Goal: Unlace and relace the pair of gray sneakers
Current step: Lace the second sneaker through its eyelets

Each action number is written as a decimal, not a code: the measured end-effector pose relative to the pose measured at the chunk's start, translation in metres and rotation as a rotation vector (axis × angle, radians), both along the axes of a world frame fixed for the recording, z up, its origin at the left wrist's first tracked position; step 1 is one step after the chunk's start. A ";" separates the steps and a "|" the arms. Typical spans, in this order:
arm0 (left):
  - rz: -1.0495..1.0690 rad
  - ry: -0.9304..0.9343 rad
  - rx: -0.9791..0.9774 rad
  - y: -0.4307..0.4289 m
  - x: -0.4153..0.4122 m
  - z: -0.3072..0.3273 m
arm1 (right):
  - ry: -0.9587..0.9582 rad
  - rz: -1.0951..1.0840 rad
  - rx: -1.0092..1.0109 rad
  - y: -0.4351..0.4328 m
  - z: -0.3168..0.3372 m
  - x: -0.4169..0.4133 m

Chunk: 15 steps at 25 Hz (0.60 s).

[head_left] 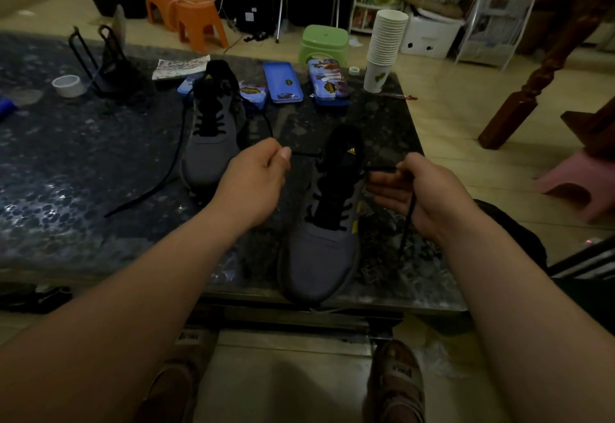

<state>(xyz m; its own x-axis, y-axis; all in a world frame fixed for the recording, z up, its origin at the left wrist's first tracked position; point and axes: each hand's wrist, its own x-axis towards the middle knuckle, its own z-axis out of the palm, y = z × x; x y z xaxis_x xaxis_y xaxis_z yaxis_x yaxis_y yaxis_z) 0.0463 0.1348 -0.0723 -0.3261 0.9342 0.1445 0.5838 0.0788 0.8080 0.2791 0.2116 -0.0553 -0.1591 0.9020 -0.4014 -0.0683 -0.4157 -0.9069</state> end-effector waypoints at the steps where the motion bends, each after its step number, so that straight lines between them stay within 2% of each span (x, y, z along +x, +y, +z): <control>1: 0.017 -0.062 0.015 0.003 0.002 0.000 | 0.048 -0.006 -0.024 0.000 -0.001 0.002; 4: 0.079 -0.326 -0.003 0.015 0.010 -0.002 | 0.146 -0.033 -0.078 0.002 -0.004 0.008; 6: 0.086 -0.366 -0.035 0.018 0.017 -0.004 | 0.172 -0.042 -0.100 0.002 -0.007 0.010; 7: 0.094 -0.254 -0.004 0.018 0.019 -0.005 | 0.160 -0.038 -0.099 0.002 -0.008 0.011; 9: 0.108 0.175 0.175 0.012 0.021 -0.005 | 0.095 -0.015 -0.065 0.001 -0.008 0.010; 10: 0.049 0.345 0.273 0.010 0.023 -0.004 | 0.063 -0.003 -0.043 0.000 -0.008 0.008; 11: -0.046 0.437 0.308 0.009 0.025 -0.001 | 0.036 0.005 -0.019 -0.001 -0.007 0.007; 13: -0.185 0.496 0.261 0.007 0.032 0.004 | -0.010 0.012 0.033 -0.002 -0.004 0.004; 15: -0.180 0.519 0.239 0.008 0.035 0.004 | -0.044 0.024 0.063 -0.004 -0.001 0.001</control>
<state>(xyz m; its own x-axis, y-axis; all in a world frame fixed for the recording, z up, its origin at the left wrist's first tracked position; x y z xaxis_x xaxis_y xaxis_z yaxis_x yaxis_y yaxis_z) 0.0813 0.1428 -0.0686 0.0033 0.8903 0.4554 0.8942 -0.2065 0.3972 0.2798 0.2080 -0.0567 -0.1647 0.9219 -0.3507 -0.0187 -0.3584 -0.9334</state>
